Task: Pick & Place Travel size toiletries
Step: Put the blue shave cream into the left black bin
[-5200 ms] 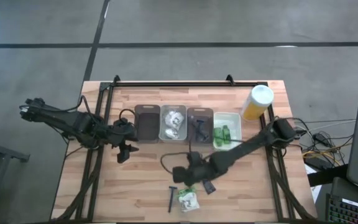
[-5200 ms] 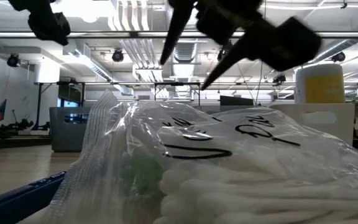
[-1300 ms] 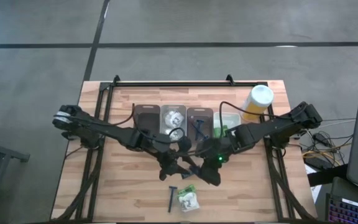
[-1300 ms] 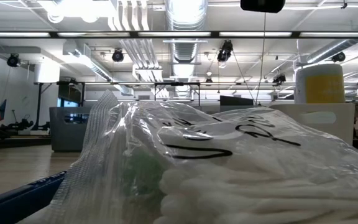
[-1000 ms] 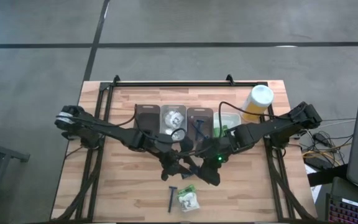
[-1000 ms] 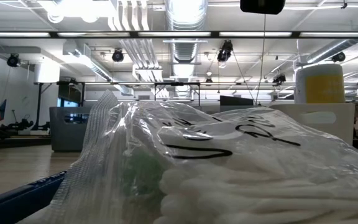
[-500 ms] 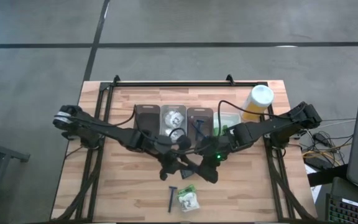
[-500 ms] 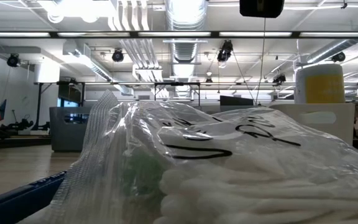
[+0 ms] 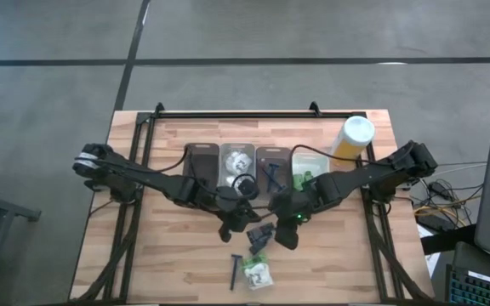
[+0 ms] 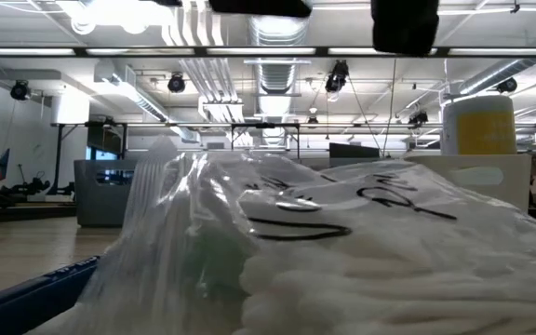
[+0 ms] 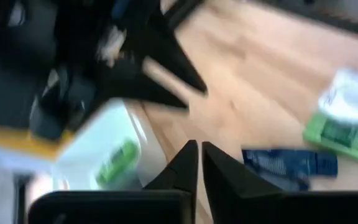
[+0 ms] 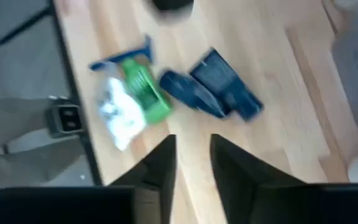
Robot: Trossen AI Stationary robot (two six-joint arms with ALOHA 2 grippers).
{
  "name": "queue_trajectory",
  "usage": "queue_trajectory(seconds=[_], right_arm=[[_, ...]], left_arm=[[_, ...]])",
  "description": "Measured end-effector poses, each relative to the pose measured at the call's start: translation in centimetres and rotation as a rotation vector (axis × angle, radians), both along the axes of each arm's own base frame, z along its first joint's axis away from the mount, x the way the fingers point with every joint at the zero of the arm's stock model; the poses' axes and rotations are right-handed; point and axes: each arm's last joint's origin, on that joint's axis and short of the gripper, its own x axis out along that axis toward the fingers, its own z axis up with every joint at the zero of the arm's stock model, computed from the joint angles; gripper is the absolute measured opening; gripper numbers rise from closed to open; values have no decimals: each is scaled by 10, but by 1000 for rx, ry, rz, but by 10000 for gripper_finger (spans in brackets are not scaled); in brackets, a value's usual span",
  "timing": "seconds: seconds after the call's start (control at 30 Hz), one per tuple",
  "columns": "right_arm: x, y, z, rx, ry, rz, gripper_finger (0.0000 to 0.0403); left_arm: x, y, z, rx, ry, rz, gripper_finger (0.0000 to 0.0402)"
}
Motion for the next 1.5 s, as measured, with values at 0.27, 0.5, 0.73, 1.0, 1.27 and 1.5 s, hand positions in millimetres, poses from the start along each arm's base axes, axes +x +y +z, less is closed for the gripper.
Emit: queue_trajectory(seconds=[0.27, 0.5, 0.73, 1.0, 1.27, 1.5], right_arm=[[-5, 16, -27, 36, 30, -49, 101], [-17, 36, -47, -155, -54, 162, 198], [-9, 43, -89, -316, -99, 387, 245], [13, 55, -123, -416, -3, 513, 243], [29, 62, -139, -464, 5, 549, 198], [36, 65, -149, -468, 27, 546, 115]], left_arm=[[-27, 1, -39, -90, 309, 74, 92], [-65, -7, -62, -180, 386, 119, 121], [-94, -10, -62, -340, 378, 200, 126], [-110, -9, -47, -460, 328, 298, 126], [-113, -8, -42, -473, 305, 326, 126], [-114, -8, -43, -510, 316, 353, 126]])
